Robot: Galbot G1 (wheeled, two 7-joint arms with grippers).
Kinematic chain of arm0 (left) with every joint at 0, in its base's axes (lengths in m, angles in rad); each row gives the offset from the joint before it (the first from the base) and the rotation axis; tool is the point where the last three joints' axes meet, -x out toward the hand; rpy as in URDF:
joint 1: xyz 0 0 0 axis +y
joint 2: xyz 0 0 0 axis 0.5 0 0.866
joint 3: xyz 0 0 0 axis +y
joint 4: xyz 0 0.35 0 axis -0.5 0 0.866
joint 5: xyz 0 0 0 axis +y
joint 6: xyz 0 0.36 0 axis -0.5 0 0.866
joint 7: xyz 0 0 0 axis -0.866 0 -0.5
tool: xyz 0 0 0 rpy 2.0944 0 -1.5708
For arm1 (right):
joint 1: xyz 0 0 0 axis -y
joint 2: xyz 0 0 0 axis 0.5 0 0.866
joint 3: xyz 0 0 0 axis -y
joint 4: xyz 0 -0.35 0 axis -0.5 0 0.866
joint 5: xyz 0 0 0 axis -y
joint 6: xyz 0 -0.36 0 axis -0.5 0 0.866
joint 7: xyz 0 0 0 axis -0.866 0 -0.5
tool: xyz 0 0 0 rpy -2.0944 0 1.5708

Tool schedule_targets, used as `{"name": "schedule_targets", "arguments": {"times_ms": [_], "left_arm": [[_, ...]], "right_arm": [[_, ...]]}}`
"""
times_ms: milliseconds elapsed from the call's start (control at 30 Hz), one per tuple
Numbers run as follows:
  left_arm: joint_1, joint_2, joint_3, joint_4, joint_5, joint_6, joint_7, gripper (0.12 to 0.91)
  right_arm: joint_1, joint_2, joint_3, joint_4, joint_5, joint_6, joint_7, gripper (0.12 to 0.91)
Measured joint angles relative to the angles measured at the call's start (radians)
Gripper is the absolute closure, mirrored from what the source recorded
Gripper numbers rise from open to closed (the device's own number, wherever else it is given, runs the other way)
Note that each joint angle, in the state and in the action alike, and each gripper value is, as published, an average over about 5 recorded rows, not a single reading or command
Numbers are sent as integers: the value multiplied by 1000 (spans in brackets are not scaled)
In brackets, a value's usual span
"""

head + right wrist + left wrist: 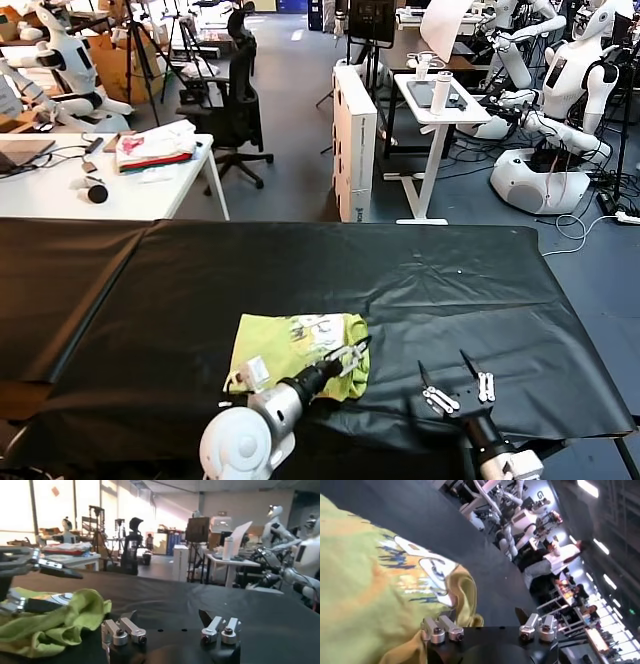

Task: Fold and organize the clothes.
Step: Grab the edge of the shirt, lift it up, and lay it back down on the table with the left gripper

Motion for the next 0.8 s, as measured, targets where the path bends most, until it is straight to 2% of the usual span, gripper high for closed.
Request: {"name": "schedule_targets", "arguments": {"times_ms": [167,333,433,567,800], "left_arm": [[6,0,-41,-52,6,0,9,123],[7,5,-123,-116,29,0,25,123],[21,46,-178,-139,42,0,29,123],[43,112,-231,-156,64,-1,31,123],[71,128,-259,-175,95,-18,31,123]], "right_arm": [[30,-72,-81,6,-28,-4,-50,118],[81,-172,-178,-12,-135,48,-131,118],[121,-235,-233,-21,-207,76,-166,118],[173,-297,-286,-36,-303,113,-178,118],[244,-335,-315,-63,-469,157,-182,137]]}}
